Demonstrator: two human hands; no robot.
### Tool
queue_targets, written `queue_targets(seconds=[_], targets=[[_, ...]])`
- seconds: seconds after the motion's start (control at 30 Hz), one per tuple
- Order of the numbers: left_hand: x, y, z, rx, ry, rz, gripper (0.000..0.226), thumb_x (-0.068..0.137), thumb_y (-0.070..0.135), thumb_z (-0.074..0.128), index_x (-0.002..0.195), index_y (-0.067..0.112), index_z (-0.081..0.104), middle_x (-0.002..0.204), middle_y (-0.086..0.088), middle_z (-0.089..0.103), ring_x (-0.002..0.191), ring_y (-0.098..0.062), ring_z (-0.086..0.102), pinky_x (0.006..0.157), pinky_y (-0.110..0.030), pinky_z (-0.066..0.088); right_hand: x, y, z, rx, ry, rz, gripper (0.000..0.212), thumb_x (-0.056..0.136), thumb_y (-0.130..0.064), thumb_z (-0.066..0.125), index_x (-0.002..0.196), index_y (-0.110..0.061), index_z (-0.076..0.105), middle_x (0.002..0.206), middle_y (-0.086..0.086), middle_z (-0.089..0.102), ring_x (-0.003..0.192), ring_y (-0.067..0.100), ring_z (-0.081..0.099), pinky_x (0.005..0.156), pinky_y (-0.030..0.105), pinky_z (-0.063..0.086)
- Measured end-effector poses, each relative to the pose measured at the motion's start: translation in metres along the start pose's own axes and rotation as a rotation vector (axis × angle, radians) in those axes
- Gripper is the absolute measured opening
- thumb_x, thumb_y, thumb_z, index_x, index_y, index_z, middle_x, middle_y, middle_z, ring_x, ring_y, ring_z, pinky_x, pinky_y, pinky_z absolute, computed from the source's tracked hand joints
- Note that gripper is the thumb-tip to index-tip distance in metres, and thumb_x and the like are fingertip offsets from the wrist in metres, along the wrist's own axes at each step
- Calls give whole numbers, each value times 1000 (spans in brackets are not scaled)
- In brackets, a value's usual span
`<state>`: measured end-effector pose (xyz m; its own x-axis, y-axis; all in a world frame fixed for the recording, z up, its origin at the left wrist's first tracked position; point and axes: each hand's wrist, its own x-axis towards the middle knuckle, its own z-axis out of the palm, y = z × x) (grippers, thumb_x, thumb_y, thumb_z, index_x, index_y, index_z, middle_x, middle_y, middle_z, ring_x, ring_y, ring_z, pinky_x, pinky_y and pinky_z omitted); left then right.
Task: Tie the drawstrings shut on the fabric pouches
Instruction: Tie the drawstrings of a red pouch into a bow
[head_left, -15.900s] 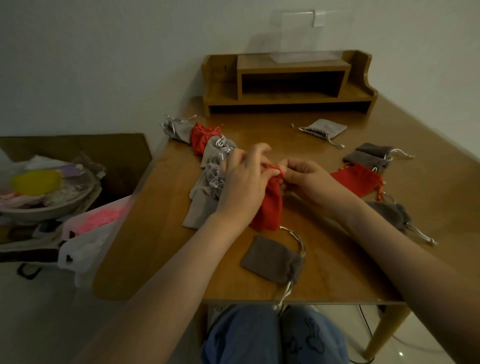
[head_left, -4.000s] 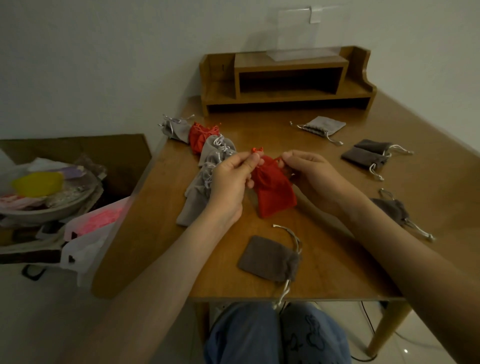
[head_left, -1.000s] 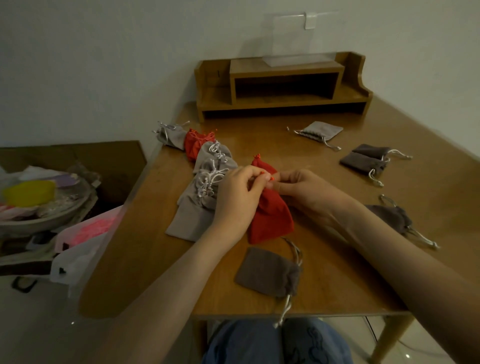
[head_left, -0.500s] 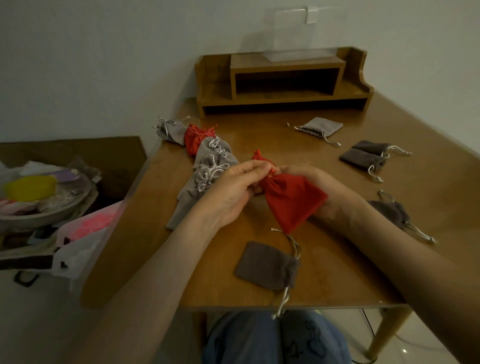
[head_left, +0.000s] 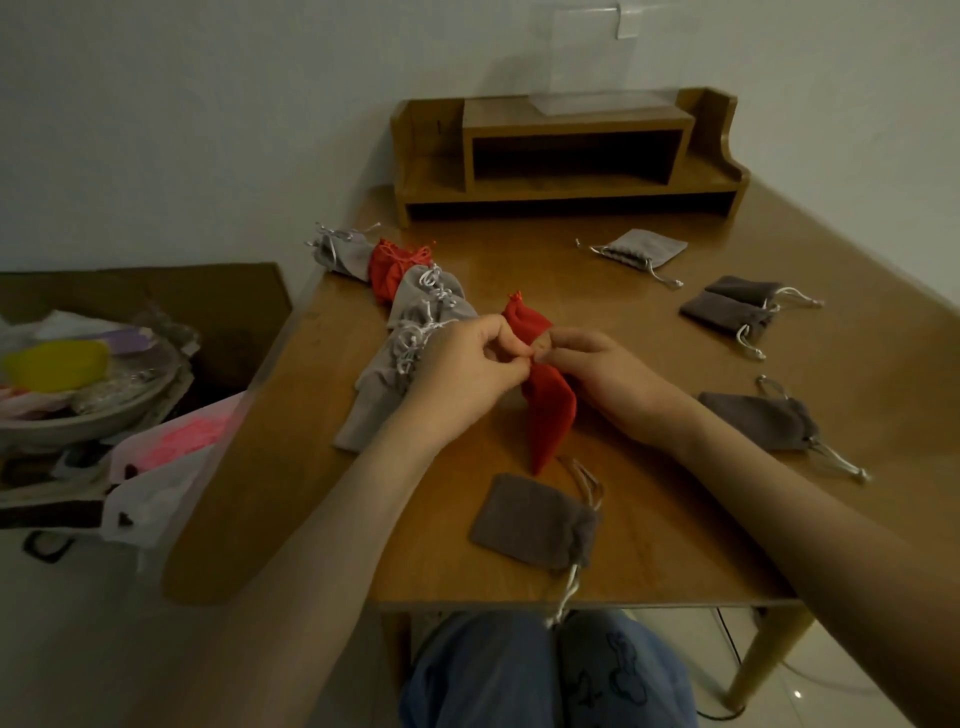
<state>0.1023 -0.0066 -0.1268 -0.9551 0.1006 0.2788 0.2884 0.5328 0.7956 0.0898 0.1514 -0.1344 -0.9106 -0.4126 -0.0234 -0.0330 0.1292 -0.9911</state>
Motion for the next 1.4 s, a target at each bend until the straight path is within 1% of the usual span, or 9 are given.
queue_targets(seconds=[0.23,0.37,0.53,0.7,0.8,1.03,1.17,1.3,1.4], targets=[[1,1,12,343,113,235,15,84,7,62,98,14,62,72,15,45,75,-9,43,65,-18,29,4,2,2,-115,66,-34,13,97,-7,46,86,-7,53,77,8,52,64,13,48,60,19,40],[-2,-2,15,480,170,349,7,90,8,58,95,7,63,93,-7,64,95,-23,53,80,-25,36,3,0,3,-30,72,-49,14,99,-9,43,89,-5,52,71,3,51,58,7,48,57,19,39],[-1,-6,16,592,229,500,5,85,5,63,83,6,58,80,-9,60,81,-26,54,75,-31,38,2,-4,5,89,100,-26,29,103,-23,35,84,-8,52,68,3,50,54,8,47,50,18,38],[-1,-8,17,648,262,598,3,87,4,61,85,5,58,80,-9,57,78,-26,52,73,-33,40,4,-1,0,53,43,26,21,102,-14,39,106,-2,55,78,6,51,59,9,48,53,18,40],[-2,-6,16,608,268,602,3,89,4,59,86,4,60,81,-10,59,79,-26,53,74,-35,40,4,-1,-3,123,-24,1,20,101,-12,40,96,-5,58,71,2,54,57,7,49,53,18,40],[0,-9,17,550,272,566,12,90,8,55,92,4,66,83,-9,65,85,-25,53,76,-33,41,3,0,-3,173,75,-25,17,97,-10,46,84,-11,57,69,0,54,58,8,46,52,19,36],[-2,-2,13,238,292,315,16,92,17,59,105,8,57,96,-5,57,90,-18,56,78,-19,39,1,-2,-2,181,34,-55,15,97,-14,46,86,-14,56,71,-1,53,61,6,47,56,17,38],[-1,-4,14,261,370,320,11,87,18,65,89,9,59,87,0,57,84,-11,46,74,-14,31,-1,-5,0,233,8,-79,15,97,-12,44,86,-12,54,71,0,50,60,4,46,57,16,38],[0,-5,16,292,391,366,9,86,17,64,87,9,65,86,-3,63,87,-19,52,76,-17,32,-1,-4,1,247,-4,-96,16,97,-11,43,85,-11,53,71,0,49,60,5,44,60,16,37]])
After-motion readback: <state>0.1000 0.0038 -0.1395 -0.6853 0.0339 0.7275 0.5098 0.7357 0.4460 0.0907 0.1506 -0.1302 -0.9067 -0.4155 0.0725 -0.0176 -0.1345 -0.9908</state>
